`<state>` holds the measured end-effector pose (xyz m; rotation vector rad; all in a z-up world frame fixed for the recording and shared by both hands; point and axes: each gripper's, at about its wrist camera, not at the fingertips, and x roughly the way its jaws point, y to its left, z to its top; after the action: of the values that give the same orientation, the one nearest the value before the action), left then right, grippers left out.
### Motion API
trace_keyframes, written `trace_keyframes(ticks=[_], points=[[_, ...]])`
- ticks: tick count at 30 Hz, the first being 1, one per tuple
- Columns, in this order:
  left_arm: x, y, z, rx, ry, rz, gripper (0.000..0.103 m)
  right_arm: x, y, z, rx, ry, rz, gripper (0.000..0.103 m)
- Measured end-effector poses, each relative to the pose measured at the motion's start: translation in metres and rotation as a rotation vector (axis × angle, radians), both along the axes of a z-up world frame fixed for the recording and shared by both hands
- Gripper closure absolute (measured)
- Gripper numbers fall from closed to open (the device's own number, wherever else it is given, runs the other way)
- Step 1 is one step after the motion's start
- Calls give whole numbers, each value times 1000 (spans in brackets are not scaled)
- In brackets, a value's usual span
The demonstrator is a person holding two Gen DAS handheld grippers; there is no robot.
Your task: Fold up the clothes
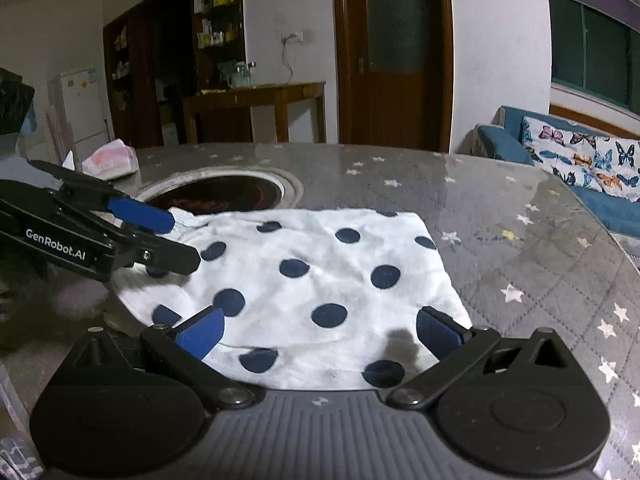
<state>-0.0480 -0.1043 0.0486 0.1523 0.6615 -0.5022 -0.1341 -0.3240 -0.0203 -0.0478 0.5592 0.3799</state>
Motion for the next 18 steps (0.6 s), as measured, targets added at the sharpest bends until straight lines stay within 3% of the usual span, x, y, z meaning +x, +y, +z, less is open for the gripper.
trace_keyframes(ticks=[4,6,11,18], points=[[-2,8,4,-19,-10,32,6,-8,8,9,7,-32,57,0],[-2,14,6,-33,-15,48,1,-12,14,14,-12,-41,92,0],[0,28,12,-79,-13,95,0,-20,38,22,-83,-49,192,0],[2,36,11,-63,-4,143,0,-28,71,20,-167,-48,301,0]])
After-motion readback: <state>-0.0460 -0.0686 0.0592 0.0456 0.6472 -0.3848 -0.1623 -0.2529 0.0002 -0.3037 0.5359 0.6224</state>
